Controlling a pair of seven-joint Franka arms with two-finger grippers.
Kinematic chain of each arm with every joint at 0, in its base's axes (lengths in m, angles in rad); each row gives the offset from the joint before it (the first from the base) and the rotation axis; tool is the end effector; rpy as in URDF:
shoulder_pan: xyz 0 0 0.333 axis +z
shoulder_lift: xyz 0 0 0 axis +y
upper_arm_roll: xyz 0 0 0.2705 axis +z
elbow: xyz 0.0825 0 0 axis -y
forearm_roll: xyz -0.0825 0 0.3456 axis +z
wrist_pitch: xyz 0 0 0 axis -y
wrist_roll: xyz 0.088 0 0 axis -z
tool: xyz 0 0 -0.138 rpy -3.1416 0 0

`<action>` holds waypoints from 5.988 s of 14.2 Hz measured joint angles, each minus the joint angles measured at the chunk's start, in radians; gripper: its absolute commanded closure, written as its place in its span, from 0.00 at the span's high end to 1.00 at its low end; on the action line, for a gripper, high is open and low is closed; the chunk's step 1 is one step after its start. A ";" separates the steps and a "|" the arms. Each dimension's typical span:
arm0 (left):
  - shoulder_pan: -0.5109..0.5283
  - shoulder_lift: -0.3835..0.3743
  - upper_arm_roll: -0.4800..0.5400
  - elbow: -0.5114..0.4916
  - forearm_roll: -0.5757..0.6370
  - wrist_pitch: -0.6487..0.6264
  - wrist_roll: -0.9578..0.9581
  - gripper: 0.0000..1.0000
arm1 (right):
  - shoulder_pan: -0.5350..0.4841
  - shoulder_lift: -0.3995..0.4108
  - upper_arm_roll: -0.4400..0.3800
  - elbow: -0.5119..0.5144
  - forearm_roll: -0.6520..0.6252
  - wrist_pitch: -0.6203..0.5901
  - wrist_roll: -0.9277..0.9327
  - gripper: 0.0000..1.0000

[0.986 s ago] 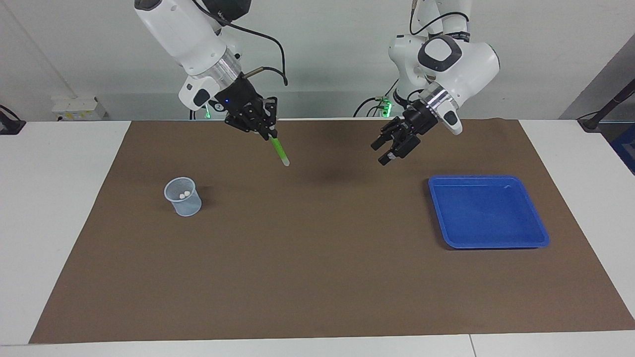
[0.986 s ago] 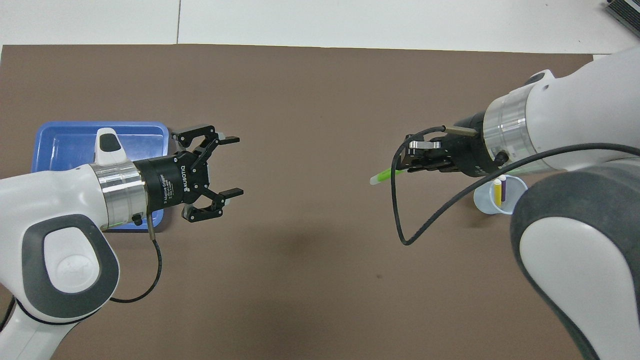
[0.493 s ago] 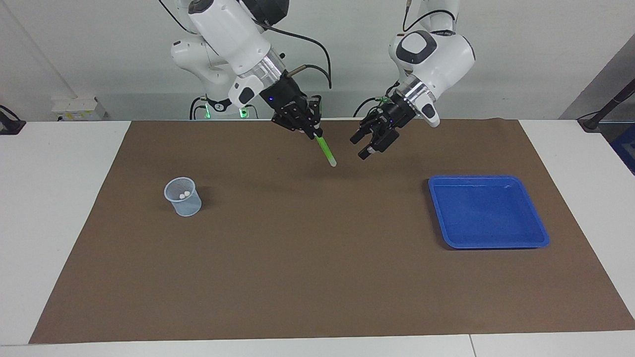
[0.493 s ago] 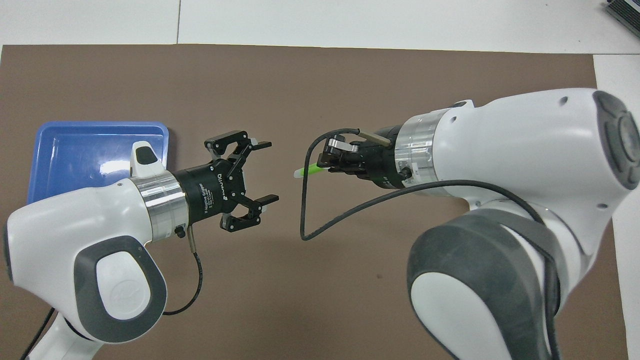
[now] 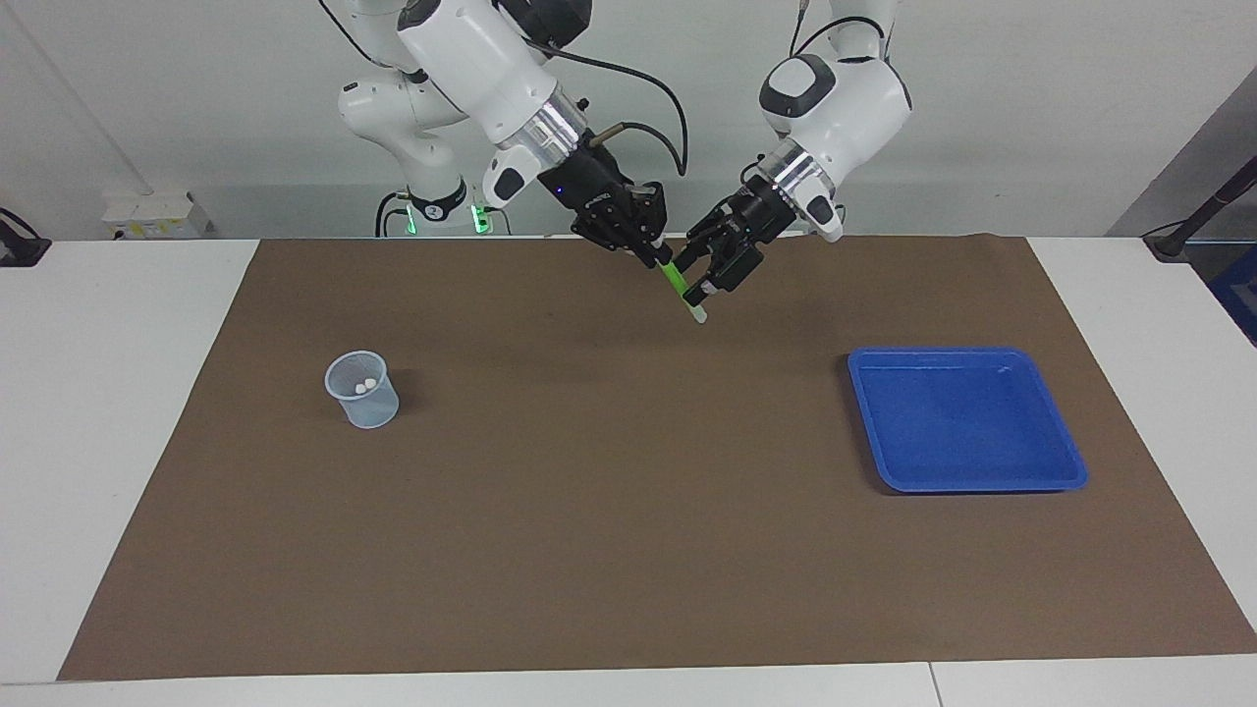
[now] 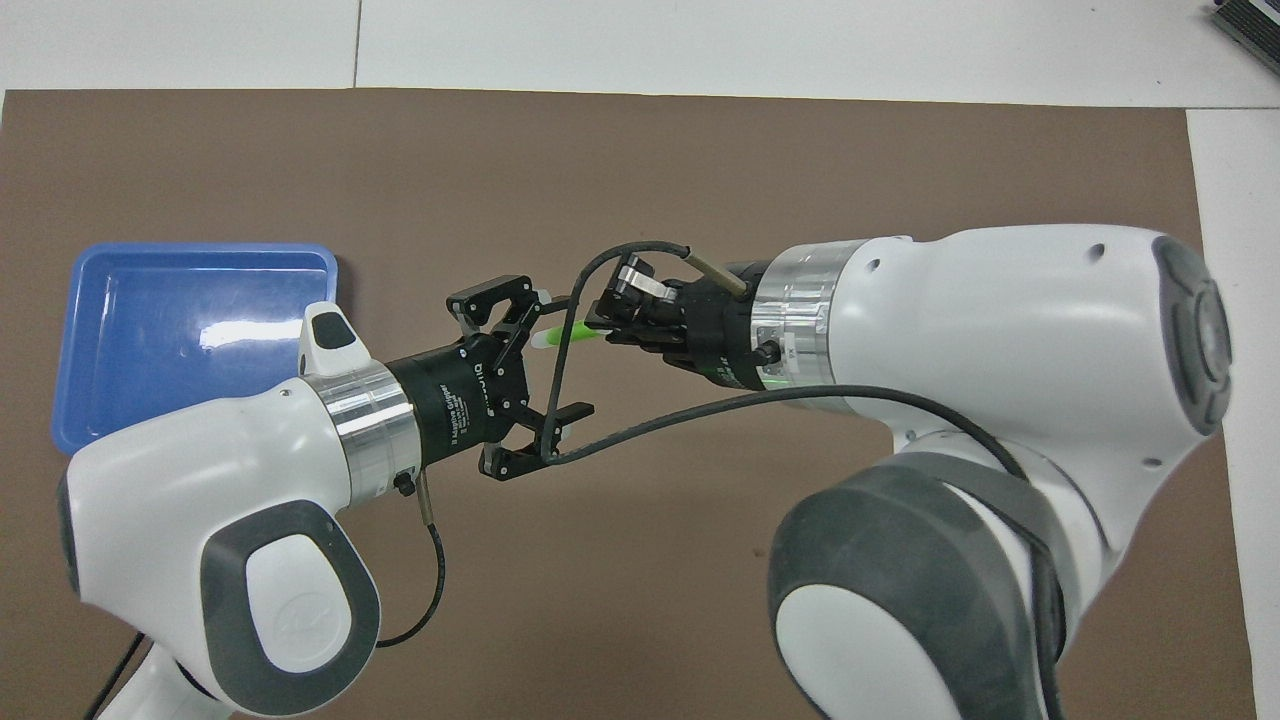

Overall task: Right arm passes pens to left for tray arrangement
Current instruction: 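Close the left gripper on the green pen held by the right gripper, then open the right gripper and pull back while the left gripper carries pen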

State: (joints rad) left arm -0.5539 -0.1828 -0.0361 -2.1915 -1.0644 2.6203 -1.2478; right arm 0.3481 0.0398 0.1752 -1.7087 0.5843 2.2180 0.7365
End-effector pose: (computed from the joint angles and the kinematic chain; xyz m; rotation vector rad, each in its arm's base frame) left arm 0.4434 -0.2896 0.4761 1.6651 1.4716 -0.3403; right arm 0.4964 0.3209 0.5467 -2.3676 0.5565 -0.0586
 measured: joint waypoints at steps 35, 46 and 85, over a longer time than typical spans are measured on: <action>0.042 -0.035 0.013 -0.002 0.000 -0.082 -0.010 0.60 | 0.009 -0.007 -0.006 -0.020 0.000 0.018 0.009 0.00; 0.039 -0.035 -0.013 -0.021 0.000 -0.004 -0.046 0.45 | 0.008 -0.007 -0.006 -0.021 0.000 0.018 0.009 0.00; 0.523 -0.037 0.002 0.013 0.880 -0.780 1.138 0.00 | -0.250 -0.059 -0.016 0.036 -0.409 -0.527 -0.730 1.00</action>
State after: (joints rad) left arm -0.0308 -0.2193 -0.0345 -2.1785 -0.1844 1.8405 -0.1103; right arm 0.0980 -0.0188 0.1594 -1.6729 0.1753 1.6912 0.0065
